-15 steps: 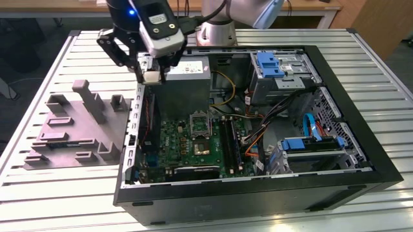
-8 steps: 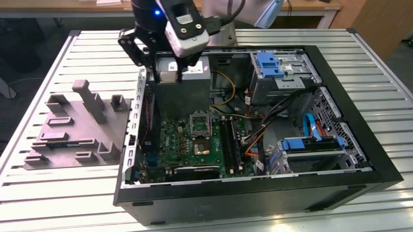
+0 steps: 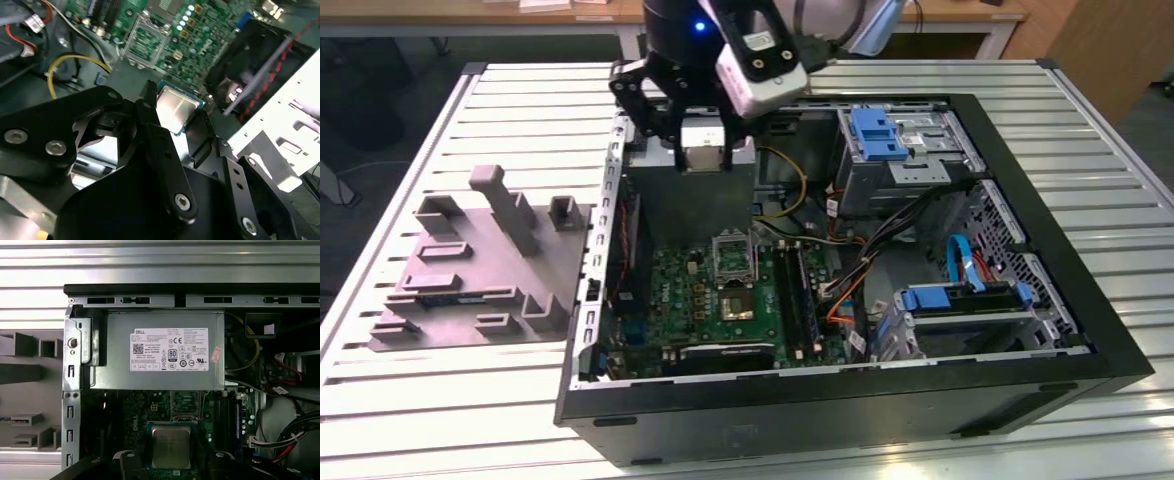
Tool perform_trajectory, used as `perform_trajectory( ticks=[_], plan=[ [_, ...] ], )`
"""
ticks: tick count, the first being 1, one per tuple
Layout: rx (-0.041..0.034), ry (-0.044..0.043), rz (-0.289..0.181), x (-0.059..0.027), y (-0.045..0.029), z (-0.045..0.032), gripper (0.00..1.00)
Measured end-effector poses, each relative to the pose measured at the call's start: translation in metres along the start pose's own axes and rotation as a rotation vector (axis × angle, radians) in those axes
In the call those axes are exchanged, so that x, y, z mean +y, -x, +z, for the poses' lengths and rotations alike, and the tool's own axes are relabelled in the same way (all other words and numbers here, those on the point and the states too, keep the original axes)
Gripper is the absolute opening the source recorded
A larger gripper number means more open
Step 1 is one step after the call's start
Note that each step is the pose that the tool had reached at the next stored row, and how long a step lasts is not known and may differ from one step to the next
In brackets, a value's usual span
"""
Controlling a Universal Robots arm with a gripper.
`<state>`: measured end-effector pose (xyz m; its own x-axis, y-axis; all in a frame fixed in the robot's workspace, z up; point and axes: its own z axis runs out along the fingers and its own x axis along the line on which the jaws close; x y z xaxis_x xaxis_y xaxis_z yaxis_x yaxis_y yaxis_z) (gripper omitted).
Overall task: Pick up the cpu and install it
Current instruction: 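Pick up the cpu and move it towards the insertion slot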
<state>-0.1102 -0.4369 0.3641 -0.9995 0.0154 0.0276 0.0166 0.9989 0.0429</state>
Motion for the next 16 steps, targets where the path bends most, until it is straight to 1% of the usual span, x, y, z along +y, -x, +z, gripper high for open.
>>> perform_trajectory(
  ticks=[7, 10, 12, 16],
  plan=[
    [0.0, 0.0, 0.0, 0.0001, 0.0242, -0.0003, 0.47],
    [0.0, 0.0, 0.0, 0.0002, 0.0313, -0.0003, 0.47],
    [0.0, 0.0, 0.0, 0.0002, 0.0341, -0.0003, 0.47],
    [0.0, 0.0, 0.0, 0.0002, 0.0351, -0.0003, 0.47]
  ],
)
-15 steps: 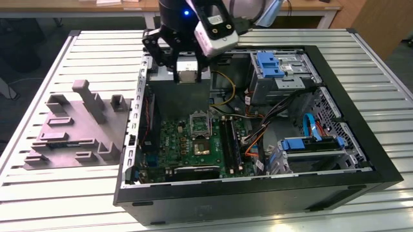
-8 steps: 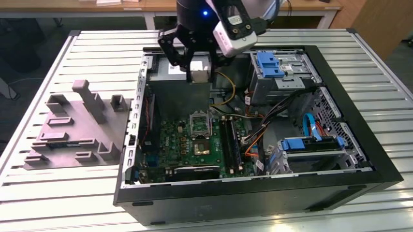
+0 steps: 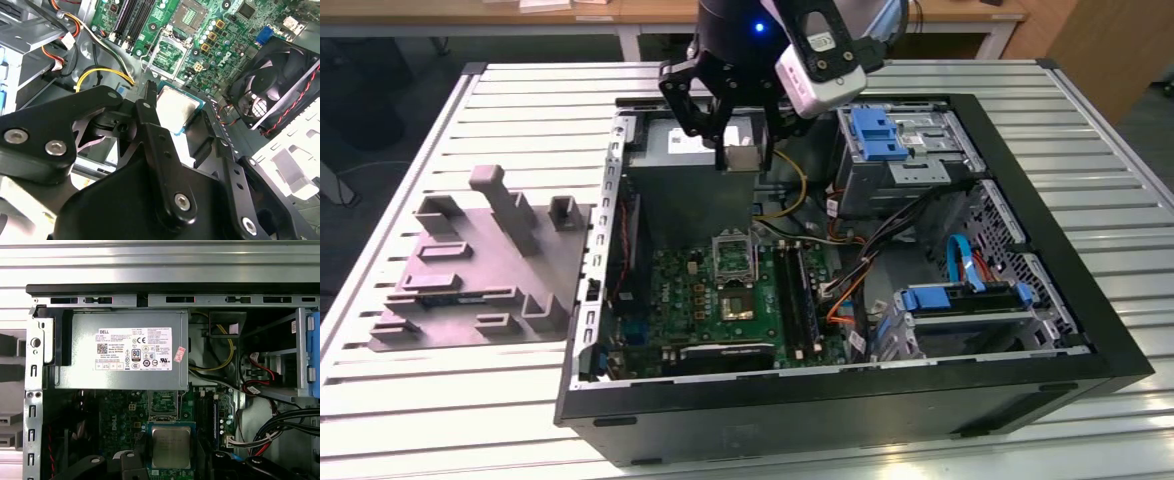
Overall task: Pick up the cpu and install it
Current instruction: 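Pick up the cpu and move it towards the insertion slot, then place the cpu into insertion slot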
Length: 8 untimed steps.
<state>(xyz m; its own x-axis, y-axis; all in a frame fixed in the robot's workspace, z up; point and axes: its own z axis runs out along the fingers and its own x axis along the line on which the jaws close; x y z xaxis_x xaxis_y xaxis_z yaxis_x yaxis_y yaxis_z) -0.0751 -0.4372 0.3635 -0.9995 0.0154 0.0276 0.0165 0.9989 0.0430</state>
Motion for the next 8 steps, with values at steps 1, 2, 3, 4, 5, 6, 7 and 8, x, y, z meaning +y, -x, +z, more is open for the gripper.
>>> perform_trajectory(
  ticks=[1, 2, 3, 4, 5, 6, 7, 8],
  plan=[
    [0.0, 0.0, 0.0, 0.0, 0.0, 0.0, 0.47],
    [0.0, 0.0, 0.0, 0.0, 0.0, 0.0, 0.47],
    [0.0, 0.0, 0.0, 0.0, 0.0, 0.0, 0.47],
    [0.0, 0.0, 0.0, 0.0, 0.0, 0.0, 0.47],
    [0.0, 0.0, 0.0, 0.0, 0.0001, 0.0, 0.47],
    [0.0, 0.0, 0.0, 0.0, 0.0001, 0.0, 0.47],
    [0.0, 0.0, 0.0, 0.0, 0.0001, 0.0, 0.47],
    [0.0, 0.0, 0.0, 0.0, 0.0001, 0.0, 0.47]
  ],
)
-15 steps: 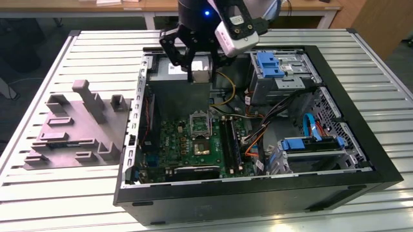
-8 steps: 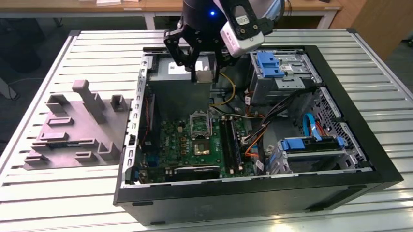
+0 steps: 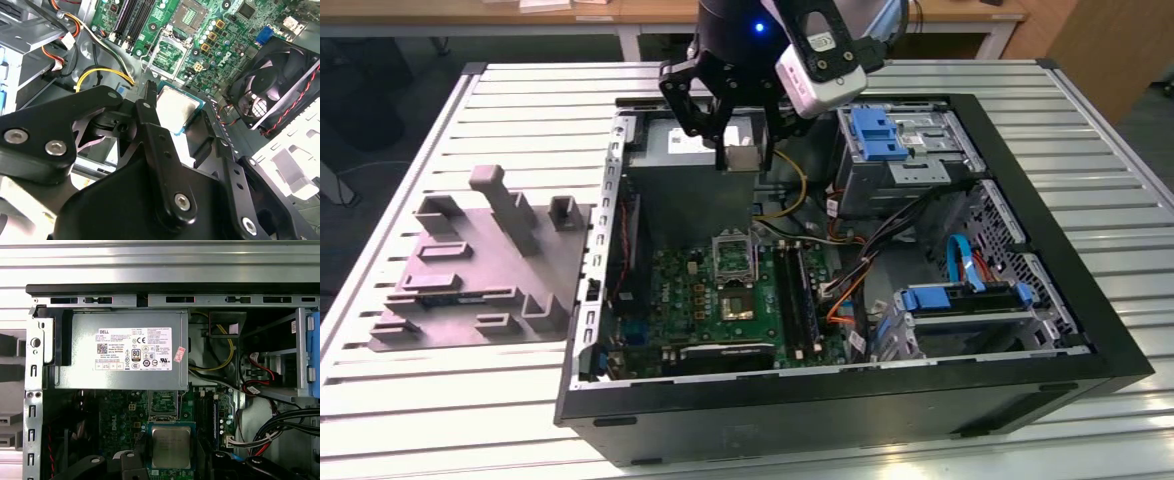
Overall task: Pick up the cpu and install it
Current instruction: 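Place the cpu into insertion slot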
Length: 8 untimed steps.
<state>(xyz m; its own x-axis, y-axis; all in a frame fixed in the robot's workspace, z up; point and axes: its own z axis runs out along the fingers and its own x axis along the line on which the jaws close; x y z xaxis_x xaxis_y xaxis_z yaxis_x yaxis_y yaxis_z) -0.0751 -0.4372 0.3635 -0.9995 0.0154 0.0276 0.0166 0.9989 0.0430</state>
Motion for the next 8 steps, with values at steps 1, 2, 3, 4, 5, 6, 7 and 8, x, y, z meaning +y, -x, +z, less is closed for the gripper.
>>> perform_trajectory(
  ticks=[1, 2, 3, 4, 5, 6, 7, 8],
  plan=[
    [0.0, 0.0, 0.0, 0.0, 0.0, 0.0, 0.47],
    [0.0, 0.0, 0.0, -0.0004, 0.0001, 0.0, 0.47],
    [0.0, 0.0001, 0.0, -0.0012, 0.0002, 0.0002, 0.47],
    [0.0, 0.0001, 0.0, -0.0022, 0.0001, 0.0005, 0.47],
    [0.0, 0.0, 0.0, -0.0037, 0.0001, 0.001, 0.47],
    [0.0, 0.0001, 0.0, -0.005, 0.0003, 0.002, 0.47],
    [-0.0001, 0.0003, 0.0, -0.006, 0.0007, 0.0038, 0.47],
    [-0.0001, 0.0001, 0.0, -0.0069, 0.0011, 0.0055, 0.47]
  ],
)
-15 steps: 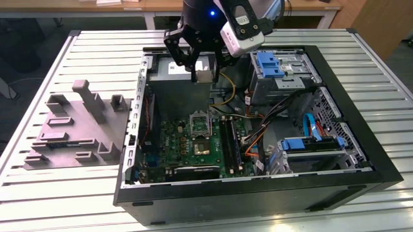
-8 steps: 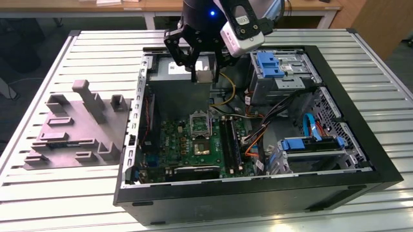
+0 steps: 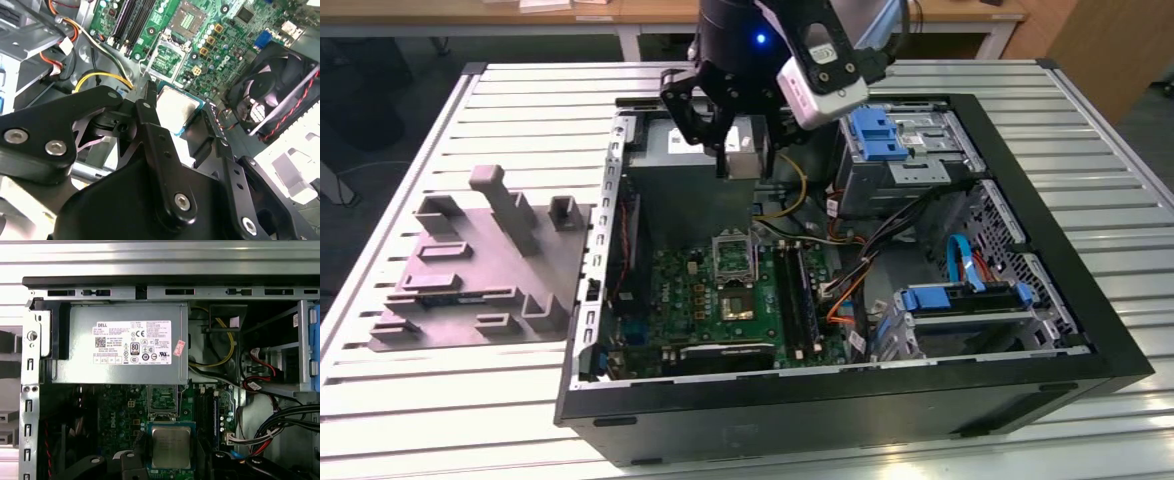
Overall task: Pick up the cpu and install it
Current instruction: 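Place the cpu into insertion slot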
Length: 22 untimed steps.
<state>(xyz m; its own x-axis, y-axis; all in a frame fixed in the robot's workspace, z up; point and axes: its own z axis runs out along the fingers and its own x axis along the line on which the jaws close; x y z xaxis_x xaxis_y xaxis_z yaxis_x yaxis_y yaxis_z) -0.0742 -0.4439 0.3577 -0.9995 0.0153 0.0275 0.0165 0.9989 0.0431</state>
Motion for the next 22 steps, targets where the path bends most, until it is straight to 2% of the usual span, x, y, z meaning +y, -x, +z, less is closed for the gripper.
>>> perform_trajectory(
  ticks=[6, 17, 22],
  plan=[
    [0.0, -0.0001, 0.0, -0.0083, 0.0007, 0.0105, 0.47],
    [0.0002, -0.0002, 0.0, -0.0122, 0.0013, 0.0302, 0.47],
    [0.0032, -0.0002, 0.0, -0.0228, 0.0016, 0.0375, 0.47]
  ],
)
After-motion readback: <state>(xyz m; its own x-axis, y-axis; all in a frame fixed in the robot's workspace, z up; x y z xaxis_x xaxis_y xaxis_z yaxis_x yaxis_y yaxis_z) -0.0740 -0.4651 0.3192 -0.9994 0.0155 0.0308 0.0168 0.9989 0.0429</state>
